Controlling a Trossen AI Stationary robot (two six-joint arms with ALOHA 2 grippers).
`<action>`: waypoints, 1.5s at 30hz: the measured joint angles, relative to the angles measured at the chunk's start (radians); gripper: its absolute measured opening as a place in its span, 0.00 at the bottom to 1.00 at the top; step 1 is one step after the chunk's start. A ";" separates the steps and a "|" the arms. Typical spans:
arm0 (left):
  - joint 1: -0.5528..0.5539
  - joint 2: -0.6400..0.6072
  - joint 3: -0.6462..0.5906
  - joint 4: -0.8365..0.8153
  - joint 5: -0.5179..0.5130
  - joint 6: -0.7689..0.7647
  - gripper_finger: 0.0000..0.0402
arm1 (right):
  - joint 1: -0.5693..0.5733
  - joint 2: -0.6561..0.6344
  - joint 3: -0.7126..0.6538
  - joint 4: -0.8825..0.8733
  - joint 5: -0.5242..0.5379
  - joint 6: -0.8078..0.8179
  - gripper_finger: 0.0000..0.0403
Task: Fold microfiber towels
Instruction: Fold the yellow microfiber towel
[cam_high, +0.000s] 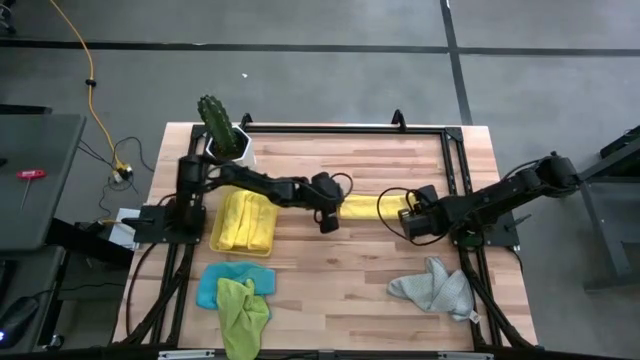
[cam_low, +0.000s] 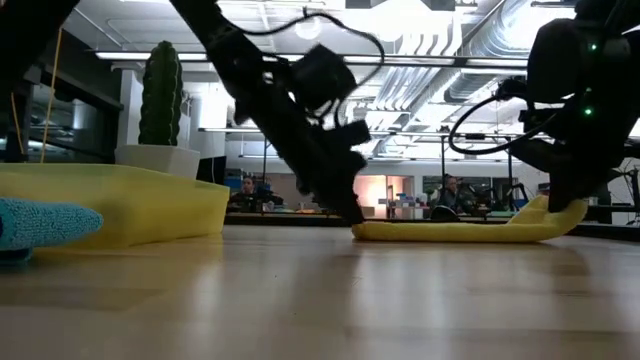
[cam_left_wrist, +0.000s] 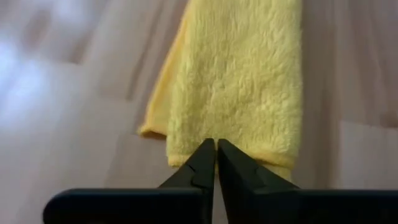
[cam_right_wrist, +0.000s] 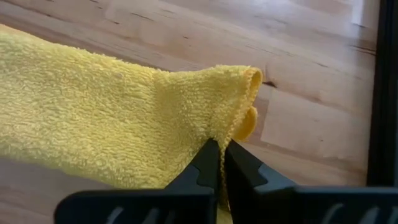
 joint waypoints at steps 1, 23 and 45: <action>0.002 0.021 0.011 0.000 -0.004 0.000 0.03 | 0.000 0.000 0.001 0.001 0.001 -0.006 0.00; 0.010 0.074 0.048 0.002 -0.024 0.000 0.00 | 0.001 0.048 0.172 0.328 0.122 -0.256 0.00; 0.010 0.075 0.046 0.006 -0.024 0.002 0.00 | -0.108 0.387 0.171 0.927 0.026 -0.467 0.00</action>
